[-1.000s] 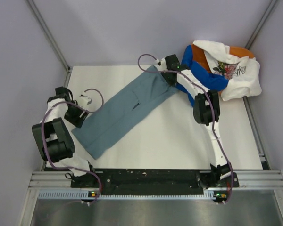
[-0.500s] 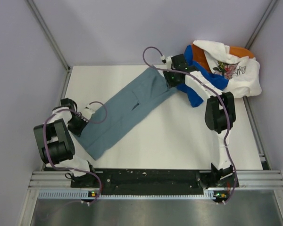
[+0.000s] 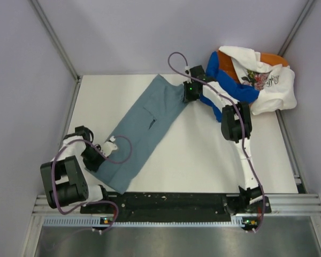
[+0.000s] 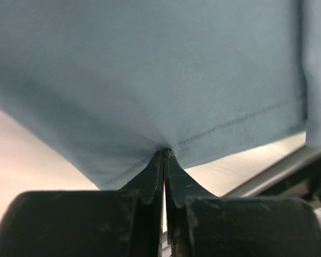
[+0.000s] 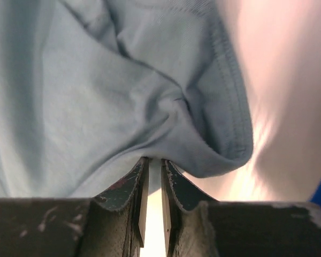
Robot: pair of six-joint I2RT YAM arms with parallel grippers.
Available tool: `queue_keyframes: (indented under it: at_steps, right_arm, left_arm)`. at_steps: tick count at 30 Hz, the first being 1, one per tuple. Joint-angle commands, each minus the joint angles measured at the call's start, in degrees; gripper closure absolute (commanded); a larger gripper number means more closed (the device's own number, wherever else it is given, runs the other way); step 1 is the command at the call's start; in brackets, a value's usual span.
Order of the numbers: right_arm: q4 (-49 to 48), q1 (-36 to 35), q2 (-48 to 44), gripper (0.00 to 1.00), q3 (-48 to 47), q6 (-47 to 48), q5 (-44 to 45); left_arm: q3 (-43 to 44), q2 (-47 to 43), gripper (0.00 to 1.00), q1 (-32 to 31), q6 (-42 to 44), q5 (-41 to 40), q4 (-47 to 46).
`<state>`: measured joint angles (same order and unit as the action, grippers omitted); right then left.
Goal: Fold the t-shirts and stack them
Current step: Rotate the tshirt 90 degrees
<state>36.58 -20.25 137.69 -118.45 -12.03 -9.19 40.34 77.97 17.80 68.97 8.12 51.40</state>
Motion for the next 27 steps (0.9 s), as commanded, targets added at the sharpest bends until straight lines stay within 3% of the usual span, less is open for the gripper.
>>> queue_keyframes:
  at_steps: [1, 6, 12, 16, 18, 21, 25, 27]
  right_arm:
    - [0.1, 2.5, 9.6, 0.87, -14.7, -10.5, -4.9]
    - [-1.1, 3.5, 18.4, 0.95, -28.4, -18.5, -5.3]
    - [-20.3, 4.9, 19.0, 1.00, -26.1, -24.6, -11.5]
    - [-24.0, 5.7, 19.4, 1.00, -29.7, -25.2, -12.0]
    - [-26.4, 5.7, 16.2, 0.94, -27.4, -23.1, -13.2]
    - [-28.4, 5.2, 8.9, 0.71, -20.4, -18.4, -18.4]
    - [-28.7, 2.9, -3.4, 0.42, -6.7, -6.5, -23.4]
    - [-30.2, 1.1, -10.3, 0.27, 0.8, -0.3, -24.3]
  left_arm:
    - [-1.5, -1.5, 0.98, -4.7, 2.9, 8.8, 9.9]
    - [-0.4, 1.1, 0.96, -12.5, -1.7, 13.8, 9.1]
    - [-1.2, 4.0, 0.92, -21.7, -3.8, 19.1, 8.0]
    - [-1.5, 2.8, 0.83, -22.7, -2.7, 19.8, 8.4]
    - [-1.4, 1.4, 0.78, -23.1, -2.3, 20.3, 9.3]
    - [-3.1, -3.5, 0.73, -21.7, -2.2, 17.5, 8.7]
    - [-4.5, -11.9, 0.54, -18.2, -1.7, 16.4, 7.5]
    - [-2.3, -14.3, 0.51, -15.8, -3.4, 17.9, 7.8]
